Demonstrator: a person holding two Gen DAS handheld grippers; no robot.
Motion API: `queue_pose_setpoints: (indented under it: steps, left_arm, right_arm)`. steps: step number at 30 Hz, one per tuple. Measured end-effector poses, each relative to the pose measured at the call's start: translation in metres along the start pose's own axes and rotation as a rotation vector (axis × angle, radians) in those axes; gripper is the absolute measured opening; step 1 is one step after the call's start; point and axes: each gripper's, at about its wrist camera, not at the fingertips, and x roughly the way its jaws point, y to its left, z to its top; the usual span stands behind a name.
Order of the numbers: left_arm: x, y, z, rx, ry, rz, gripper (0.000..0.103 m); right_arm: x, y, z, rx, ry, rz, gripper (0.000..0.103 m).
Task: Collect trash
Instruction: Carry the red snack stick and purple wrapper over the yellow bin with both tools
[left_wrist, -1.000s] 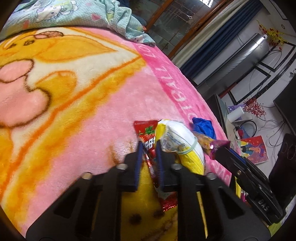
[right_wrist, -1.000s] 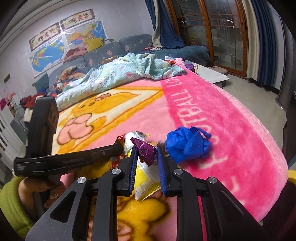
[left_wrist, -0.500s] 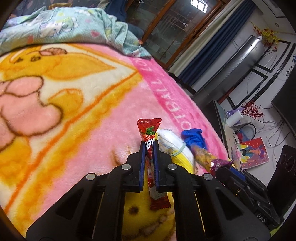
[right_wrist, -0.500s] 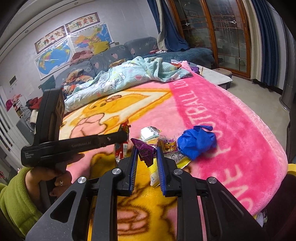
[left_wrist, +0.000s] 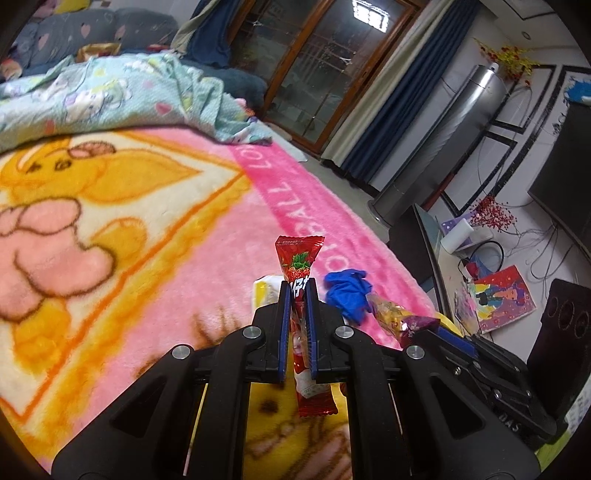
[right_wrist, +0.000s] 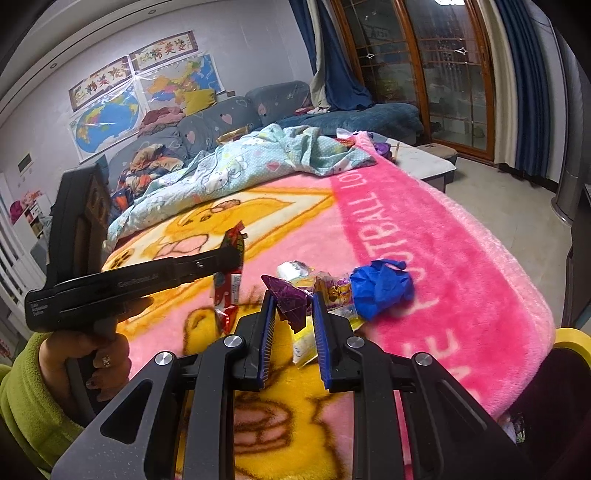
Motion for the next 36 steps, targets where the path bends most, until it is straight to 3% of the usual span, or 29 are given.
queue_pose_setpoints:
  steps: [36]
  left_arm:
    - [-0.004, -0.092, -0.017, 0.203, -0.023, -0.118, 0.004]
  right_arm:
    - [-0.072, -0.054, -0.007, 0.051, -0.077, -0.169, 0.020]
